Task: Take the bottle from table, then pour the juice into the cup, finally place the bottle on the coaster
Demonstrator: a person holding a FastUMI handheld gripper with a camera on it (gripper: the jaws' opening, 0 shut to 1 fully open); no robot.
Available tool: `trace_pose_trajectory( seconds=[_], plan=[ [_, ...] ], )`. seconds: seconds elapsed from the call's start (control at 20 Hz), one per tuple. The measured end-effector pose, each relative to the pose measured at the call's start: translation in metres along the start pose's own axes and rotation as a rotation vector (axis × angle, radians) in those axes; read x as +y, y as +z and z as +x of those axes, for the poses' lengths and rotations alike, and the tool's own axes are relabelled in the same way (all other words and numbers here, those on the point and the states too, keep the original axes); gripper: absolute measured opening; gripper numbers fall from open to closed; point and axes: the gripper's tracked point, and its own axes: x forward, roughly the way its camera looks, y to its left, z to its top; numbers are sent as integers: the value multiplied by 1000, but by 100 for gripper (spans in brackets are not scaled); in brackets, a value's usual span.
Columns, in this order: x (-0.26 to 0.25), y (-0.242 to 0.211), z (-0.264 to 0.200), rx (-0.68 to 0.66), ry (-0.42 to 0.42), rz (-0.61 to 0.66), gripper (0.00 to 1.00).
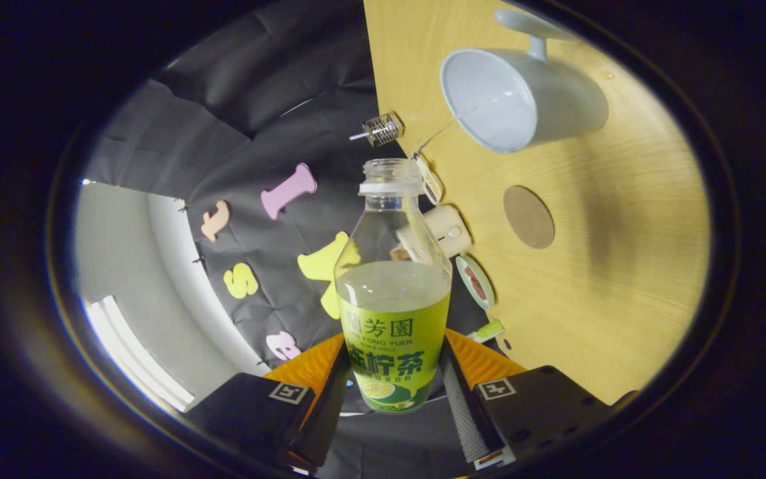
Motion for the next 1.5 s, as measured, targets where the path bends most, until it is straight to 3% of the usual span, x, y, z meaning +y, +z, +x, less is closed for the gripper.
trace_pose_trajectory(
  seconds=[1.0,1.5],
  plan=[
    [34,-1,-1,-7,117,174,77],
    [39,1,-2,-18,145,200,77]
  ],
)
